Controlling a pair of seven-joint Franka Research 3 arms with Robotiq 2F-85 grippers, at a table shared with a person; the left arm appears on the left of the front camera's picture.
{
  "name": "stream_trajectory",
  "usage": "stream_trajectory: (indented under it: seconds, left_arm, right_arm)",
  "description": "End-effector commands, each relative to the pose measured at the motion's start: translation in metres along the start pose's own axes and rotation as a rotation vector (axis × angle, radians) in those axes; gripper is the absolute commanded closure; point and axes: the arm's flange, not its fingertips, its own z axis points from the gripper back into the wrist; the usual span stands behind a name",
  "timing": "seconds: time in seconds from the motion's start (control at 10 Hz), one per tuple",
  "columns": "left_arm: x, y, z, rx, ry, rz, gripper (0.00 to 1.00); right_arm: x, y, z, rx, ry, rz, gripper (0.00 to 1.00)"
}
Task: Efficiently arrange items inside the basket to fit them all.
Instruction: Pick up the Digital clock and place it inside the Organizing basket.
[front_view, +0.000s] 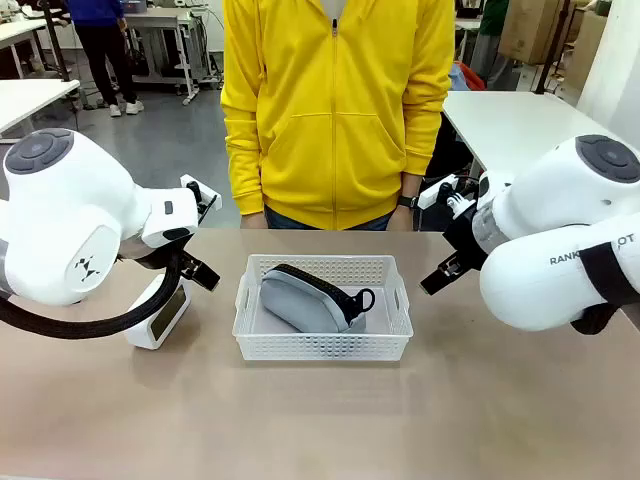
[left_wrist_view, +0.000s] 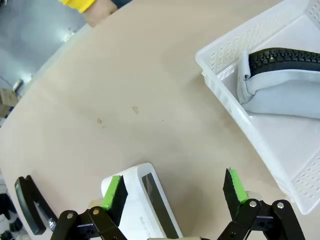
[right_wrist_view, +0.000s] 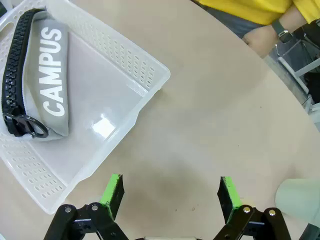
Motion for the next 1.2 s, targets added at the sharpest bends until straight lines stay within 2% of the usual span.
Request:
stream_trajectory:
  seconds: [0.0,1.1]
  left_arm:
    - [0.0001,0.0000,0.0001,0.000,0.000,0.000,0.00]
    - [0.0001,0.0000,0.0001,0.000,0.000,0.000,0.00]
  right_arm:
    - [0.0000,0.0000,0.0000,0.000,0.000,0.000,0.00]
    - [0.0000,0.0000,0.0000,0.000,0.000,0.000,0.00]
